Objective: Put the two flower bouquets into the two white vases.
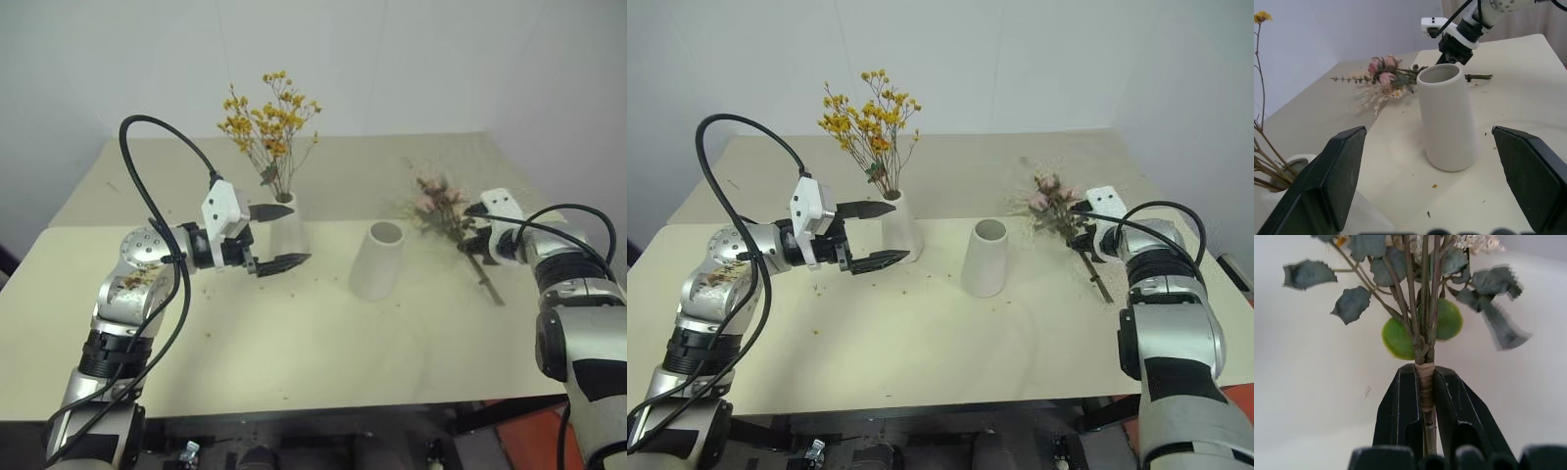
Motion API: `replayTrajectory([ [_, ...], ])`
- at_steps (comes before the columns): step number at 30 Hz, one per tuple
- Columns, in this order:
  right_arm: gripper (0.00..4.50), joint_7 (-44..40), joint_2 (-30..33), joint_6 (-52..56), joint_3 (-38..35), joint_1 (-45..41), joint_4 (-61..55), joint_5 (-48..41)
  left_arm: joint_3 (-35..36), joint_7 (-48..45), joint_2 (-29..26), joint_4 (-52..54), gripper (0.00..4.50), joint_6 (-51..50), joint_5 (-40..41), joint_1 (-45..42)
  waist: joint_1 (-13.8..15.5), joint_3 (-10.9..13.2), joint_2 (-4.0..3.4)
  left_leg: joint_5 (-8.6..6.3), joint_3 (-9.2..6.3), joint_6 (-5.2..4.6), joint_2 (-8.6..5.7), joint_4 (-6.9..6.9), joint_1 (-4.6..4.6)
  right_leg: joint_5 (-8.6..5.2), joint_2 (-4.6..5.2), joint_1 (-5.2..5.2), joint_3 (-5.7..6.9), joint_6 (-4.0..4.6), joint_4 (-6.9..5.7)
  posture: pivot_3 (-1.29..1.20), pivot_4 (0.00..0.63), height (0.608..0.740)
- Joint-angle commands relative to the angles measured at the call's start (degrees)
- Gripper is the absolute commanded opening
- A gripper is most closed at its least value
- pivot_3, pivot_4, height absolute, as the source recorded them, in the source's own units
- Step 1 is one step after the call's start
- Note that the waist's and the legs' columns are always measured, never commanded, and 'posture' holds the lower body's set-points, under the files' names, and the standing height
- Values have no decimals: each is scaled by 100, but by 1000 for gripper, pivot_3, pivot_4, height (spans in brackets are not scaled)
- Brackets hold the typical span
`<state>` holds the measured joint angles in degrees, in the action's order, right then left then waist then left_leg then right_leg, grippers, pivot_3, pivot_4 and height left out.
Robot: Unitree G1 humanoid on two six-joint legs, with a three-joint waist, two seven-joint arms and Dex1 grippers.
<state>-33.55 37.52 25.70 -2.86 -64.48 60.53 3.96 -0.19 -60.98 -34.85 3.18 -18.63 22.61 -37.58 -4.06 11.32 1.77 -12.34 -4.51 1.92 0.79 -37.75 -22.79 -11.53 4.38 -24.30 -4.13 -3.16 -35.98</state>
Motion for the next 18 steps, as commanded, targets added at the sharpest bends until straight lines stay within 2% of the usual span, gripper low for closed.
replayTrajectory([
  [1,208,862,38,-829,-855,331,-1671,-535,88,-22,0,143,4500,124,97,-91,5,4,-6,0,1,0,-2,-1,-3,0,1,-3,-1,0,-1,0,150,740],
  [5,208,1138,-470,-1027,-1785,959,-3786,-1540,53,-78,47,72,4500,140,99,-188,-18,6,-10,0,0,0,1,0,-5,1,0,-8,-3,-1,-4,0,150,740],
  [9,208,1871,-974,-815,-1958,1208,-5426,-1809,39,-172,89,-12,4500,151,107,-272,3,6,-11,0,-2,0,2,-1,2,1,-2,-5,-2,0,-13,0,150,740],
  [15,208,1552,-1839,-611,-2369,1492,-6923,-3786,23,-229,149,-102,4500,170,84,-356,15,6,-11,0,-3,-1,3,-1,0,1,-3,-3,1,0,-9,0,150,740],
  [18,208,1377,-1996,-694,-2151,1850,-7272,-3980,38,-217,160,-96,4500,159,92,-367,21,6,-12,0,-3,-1,3,-1,-1,1,-1,-2,1,0,-8,0,150,740],
])
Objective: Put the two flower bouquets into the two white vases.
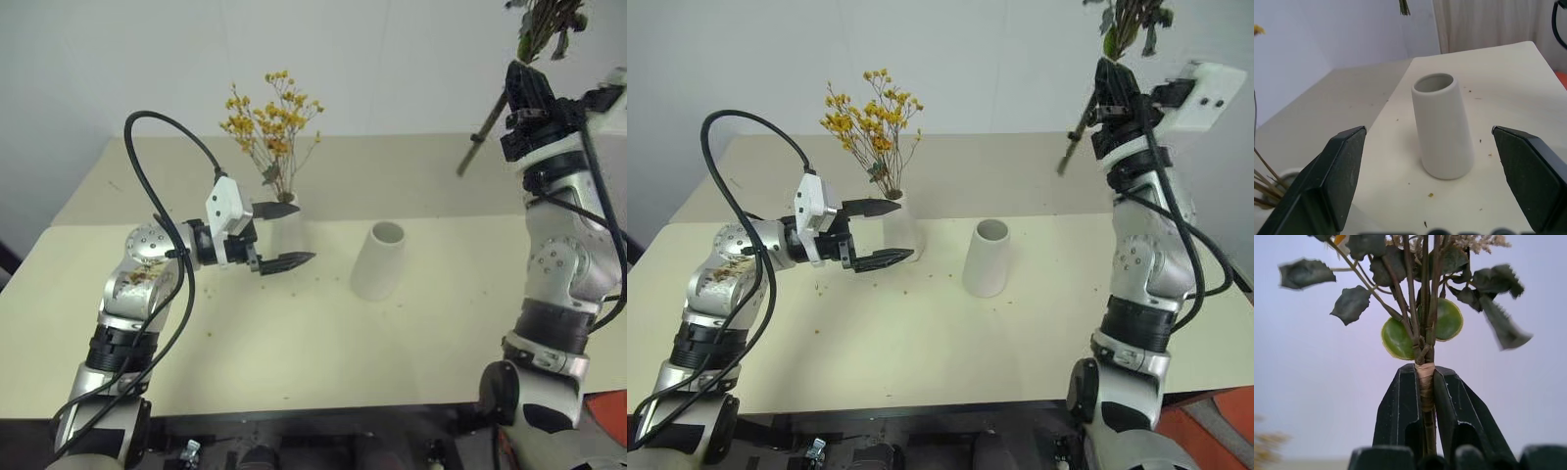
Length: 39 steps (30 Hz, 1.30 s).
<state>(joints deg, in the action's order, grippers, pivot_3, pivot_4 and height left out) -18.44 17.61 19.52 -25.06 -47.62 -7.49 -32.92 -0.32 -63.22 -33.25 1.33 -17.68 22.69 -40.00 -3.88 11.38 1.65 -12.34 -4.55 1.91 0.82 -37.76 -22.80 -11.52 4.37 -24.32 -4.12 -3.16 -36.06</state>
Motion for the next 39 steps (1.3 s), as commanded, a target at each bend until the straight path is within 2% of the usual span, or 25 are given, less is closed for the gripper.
replayTrajectory([
  [1,208,-243,-26,-69,213,350,-586,-311,66,17,-4,98,4500,48,95,-123,6,0,0,0,0,0,0,0,1,0,0,1,0,0,0,0,150,740],
  [10,208,-183,-248,-21,692,1096,-1214,-630,132,97,-82,221,4500,-42,116,-30,-5,1,-2,0,2,0,2,0,4,0,-3,-3,-2,0,-2,0,150,740],
  [18,208,-125,-363,-69,887,1172,-1119,-703,133,113,-112,248,4500,-63,136,-7,-4,1,-2,0,1,0,1,1,4,-1,-3,-1,-2,-1,0,0,150,740],
  [30,208,-450,-748,-749,1133,1575,-395,-342,168,165,-131,366,4500,-133,168,78,0,1,-2,0,1,0,1,1,3,-1,-3,-2,-1,-1,2,0,150,740],
  [39,208,-744,-826,-991,1433,1979,-486,-170,182,125,-184,368,4500,-89,195,119,-3,1,-2,0,1,0,2,1,4,-1,-4,-2,-1,-1,0,0,150,740],
])
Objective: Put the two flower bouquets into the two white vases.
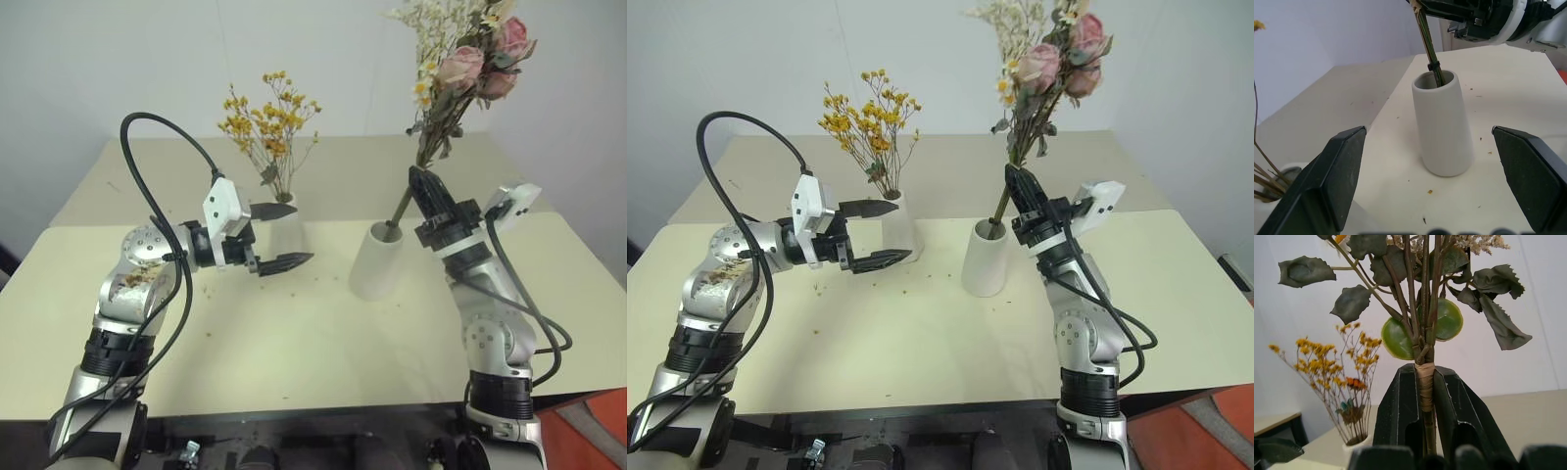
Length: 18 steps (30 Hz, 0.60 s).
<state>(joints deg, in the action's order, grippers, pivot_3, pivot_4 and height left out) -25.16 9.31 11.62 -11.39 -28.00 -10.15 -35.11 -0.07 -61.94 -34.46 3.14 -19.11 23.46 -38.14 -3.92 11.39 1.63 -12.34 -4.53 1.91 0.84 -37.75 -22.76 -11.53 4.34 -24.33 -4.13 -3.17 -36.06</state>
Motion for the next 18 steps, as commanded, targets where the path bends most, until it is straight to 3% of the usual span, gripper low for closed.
replayTrajectory([
  [1,208,-68,-3,-216,89,48,-215,86,153,0,-64,182,4500,57,123,-70,1,0,0,0,0,0,0,0,0,0,0,0,0,0,0,0,150,740],
  [3,208,-16,-16,-242,115,75,-195,163,142,1,-68,162,4500,72,127,-78,2,0,0,0,0,0,0,0,0,0,0,0,0,0,1,0,150,740],
  [16,4486,-262,132,-245,193,652,-544,136,106,-13,-41,74,4500,252,88,-72,10,0,0,0,0,0,0,0,-1,-1,0,0,0,-1,3,0,150,740],
  [18,4486,-318,166,-221,195,826,-696,71,105,-8,-38,65,4500,272,98,-70,12,0,0,0,0,0,0,0,-1,-1,0,0,0,-1,3,0,150,740],
])
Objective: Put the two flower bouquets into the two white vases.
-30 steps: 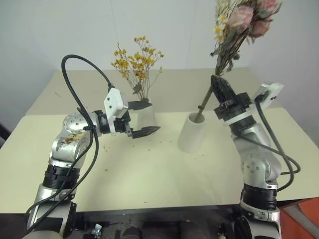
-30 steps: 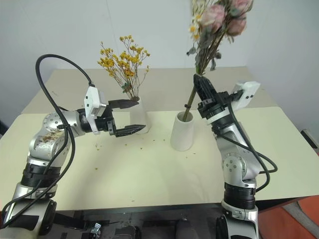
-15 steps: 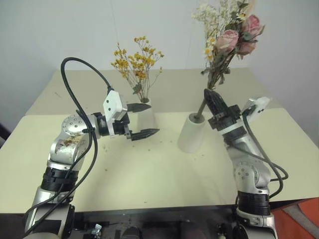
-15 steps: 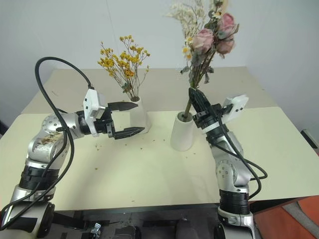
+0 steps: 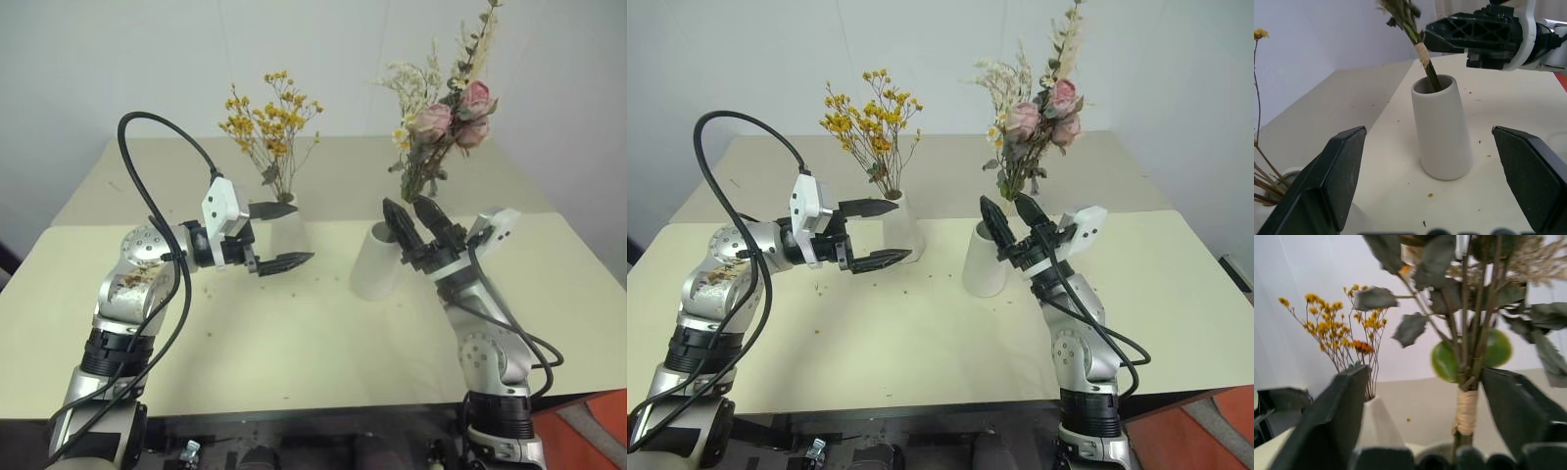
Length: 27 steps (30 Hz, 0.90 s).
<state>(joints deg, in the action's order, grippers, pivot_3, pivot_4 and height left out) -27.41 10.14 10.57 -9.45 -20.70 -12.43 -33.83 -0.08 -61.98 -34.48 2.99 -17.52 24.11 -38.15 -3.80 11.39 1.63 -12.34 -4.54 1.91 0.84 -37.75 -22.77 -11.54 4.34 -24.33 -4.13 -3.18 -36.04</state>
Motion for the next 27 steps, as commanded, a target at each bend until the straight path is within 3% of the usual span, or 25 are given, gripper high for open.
replayTrajectory([
  [1,4486,-129,106,-103,3,159,-527,-91,100,-4,-35,68,4500,127,29,-74,-1,0,0,0,0,0,0,0,0,0,0,0,0,0,-1,0,150,740],
  [15,4486,-589,930,42,107,901,-949,52,175,-18,-60,85,4500,88,129,-67,30,0,0,0,0,0,0,0,1,-24,0,2,0,-39,1,0,150,740],
  [21,4486,-804,1435,175,-416,1180,-1008,-289,294,-132,-236,282,4500,4,300,145,41,0,0,0,0,0,0,0,1,-27,0,3,-1,-44,2,0,150,740],
  [27,4486,-1360,2395,582,-1352,1524,-1188,-1081,512,-135,-515,448,4500,-81,453,386,110,0,1,0,1,0,1,-1,2,-29,0,5,-1,-45,4,0,150,740],
])
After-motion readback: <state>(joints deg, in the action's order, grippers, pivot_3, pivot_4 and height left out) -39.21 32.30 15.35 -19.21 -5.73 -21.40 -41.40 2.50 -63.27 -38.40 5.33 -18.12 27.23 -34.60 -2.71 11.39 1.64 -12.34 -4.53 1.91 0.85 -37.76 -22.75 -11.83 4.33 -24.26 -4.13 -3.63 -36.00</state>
